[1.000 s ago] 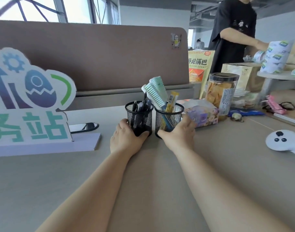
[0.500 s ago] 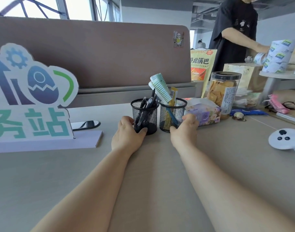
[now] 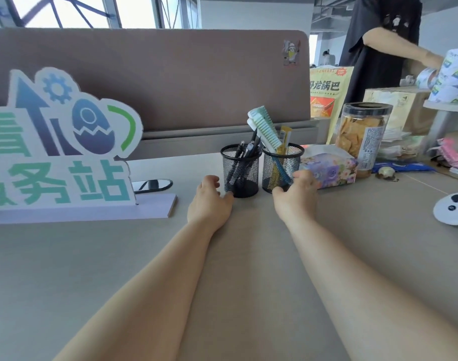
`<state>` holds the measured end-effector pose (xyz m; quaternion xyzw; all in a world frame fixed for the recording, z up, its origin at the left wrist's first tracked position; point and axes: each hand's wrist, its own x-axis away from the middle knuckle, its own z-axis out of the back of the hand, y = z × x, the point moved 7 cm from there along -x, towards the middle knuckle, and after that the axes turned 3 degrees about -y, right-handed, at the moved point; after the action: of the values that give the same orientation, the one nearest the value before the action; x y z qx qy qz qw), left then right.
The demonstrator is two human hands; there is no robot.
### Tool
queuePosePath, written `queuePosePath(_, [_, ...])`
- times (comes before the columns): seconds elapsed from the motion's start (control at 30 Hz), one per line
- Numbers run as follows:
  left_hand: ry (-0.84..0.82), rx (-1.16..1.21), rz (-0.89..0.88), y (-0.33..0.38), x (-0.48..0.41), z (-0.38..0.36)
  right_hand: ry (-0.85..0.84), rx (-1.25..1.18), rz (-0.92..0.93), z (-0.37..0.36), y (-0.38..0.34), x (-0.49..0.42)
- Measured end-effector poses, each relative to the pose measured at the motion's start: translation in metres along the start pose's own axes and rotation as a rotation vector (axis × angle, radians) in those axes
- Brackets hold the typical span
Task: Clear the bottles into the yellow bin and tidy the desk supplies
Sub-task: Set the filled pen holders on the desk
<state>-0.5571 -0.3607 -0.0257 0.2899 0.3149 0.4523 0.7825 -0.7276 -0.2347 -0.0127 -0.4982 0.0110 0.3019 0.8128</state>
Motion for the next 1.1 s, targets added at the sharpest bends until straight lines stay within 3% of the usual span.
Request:
queuePosePath(0.17, [-0.033,0.208,-0.048,-0.002,0.065,0.050,0.009,-0.038,0.302,0.014,-0.044,0.037])
queuePosePath(0.27, [0.024,0.128,-0.146,-0.026,0.118,0.128,-0.192,-0.042,0.479,-0.012,-0.092,0.093])
queuePosePath(0.37, [0.127,-0.104,-0.162,-0.082,0.167,0.233,-0.435,-0.048,0.595,-0.059,-0.143,0.175])
queuePosePath(0.57, [0.213,-0.403,0.162,-0.230,0.285,0.429,-0.828,-0.041,0.752,-0.156,-0.276,0.373])
queuePosePath(0.7, [0.140,-0.712,0.467,-0.323,0.366,0.528,-1.025,0.016,0.877,-0.211,-0.356,0.515])
queuePosePath(0.8, [0.006,-0.769,0.675,-0.376,0.411,0.574,-1.099,0.041,0.965,-0.243,-0.402,0.604])
queuePosePath(0.93, [-0.102,-0.722,0.594,-0.392,0.420,0.579,-1.183,0.172,0.989,-0.277,-0.437,0.684])
queuePosePath(1.1, [-0.151,-0.778,0.453,-0.419,0.468,0.630,-1.112,0.484,1.011,-0.291,-0.425,0.706])
